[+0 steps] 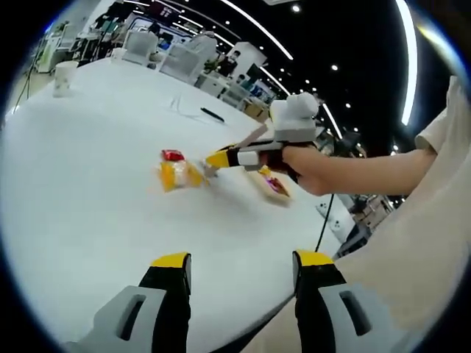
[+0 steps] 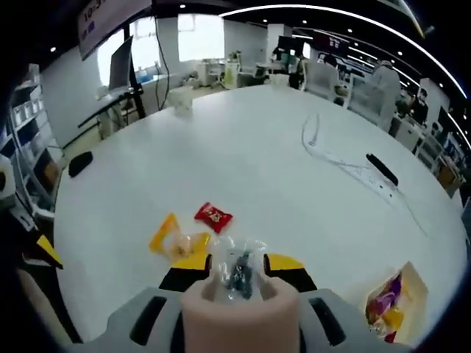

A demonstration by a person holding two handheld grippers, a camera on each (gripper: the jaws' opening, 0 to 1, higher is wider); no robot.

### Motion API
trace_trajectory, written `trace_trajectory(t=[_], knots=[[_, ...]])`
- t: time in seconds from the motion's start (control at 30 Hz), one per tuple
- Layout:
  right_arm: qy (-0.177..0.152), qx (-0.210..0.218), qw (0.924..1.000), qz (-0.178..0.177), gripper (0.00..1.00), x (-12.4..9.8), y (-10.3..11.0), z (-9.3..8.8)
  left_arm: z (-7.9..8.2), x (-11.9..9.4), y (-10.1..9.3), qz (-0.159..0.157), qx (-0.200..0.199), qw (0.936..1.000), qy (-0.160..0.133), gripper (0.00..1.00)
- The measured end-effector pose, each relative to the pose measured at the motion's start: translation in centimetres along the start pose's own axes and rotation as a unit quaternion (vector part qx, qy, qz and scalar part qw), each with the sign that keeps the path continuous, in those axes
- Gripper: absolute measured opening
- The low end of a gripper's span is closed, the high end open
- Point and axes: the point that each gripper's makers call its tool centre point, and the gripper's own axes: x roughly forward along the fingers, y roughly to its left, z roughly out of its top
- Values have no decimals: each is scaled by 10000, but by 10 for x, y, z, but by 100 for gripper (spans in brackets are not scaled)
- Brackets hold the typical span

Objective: Place the target food into the container with the food tongs after gripping and lifting it, then release it inside without dropping or visibly crushing the food.

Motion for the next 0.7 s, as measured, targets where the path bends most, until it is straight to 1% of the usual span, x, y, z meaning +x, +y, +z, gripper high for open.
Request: trace_trajectory(t=[0.1,0.23,0.33,0.7], knots=[[17,94,10000,16,27,0,-1,-5,0,0,0,-8,-1,10000,-1,55],[-6,72,9999,89,27,0,1,-3,0,-1,-1,-8,10,10000,4,55],[-4,192,9997,135,27,2,0,-4,0,-2,0,-2,1,10000,-8,55],[96,82,9997,205,25,6,1,-9,-1,1,-2,-31,1,10000,13,55]])
